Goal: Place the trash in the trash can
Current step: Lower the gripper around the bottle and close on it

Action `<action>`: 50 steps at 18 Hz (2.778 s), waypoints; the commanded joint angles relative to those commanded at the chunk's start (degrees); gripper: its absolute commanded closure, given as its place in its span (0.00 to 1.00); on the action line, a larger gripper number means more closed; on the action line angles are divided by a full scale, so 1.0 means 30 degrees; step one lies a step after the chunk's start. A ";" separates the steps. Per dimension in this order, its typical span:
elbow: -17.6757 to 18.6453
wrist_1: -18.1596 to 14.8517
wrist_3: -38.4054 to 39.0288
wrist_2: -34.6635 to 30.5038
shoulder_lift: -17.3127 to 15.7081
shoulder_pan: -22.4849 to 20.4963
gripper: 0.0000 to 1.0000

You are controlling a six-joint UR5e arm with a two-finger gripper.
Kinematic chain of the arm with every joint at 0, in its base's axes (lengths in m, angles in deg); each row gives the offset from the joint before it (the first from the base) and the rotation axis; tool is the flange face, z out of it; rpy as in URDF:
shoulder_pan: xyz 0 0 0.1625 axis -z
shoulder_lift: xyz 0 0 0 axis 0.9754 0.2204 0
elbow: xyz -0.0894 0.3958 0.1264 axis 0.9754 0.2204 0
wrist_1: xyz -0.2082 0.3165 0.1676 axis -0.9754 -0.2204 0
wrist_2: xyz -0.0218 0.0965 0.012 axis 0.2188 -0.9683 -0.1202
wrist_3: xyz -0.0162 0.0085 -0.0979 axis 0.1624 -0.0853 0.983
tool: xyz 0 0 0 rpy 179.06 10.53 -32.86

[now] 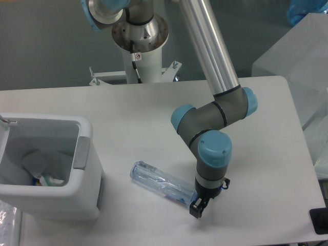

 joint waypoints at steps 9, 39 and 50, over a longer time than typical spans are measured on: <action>0.0147 -0.0029 -0.0059 0.0000 -0.0029 0.0117 0.28; 0.0352 0.0000 -0.0059 0.0000 -0.0175 0.0117 0.64; -0.0436 0.0088 -0.0147 0.0000 -0.2837 -0.0087 0.64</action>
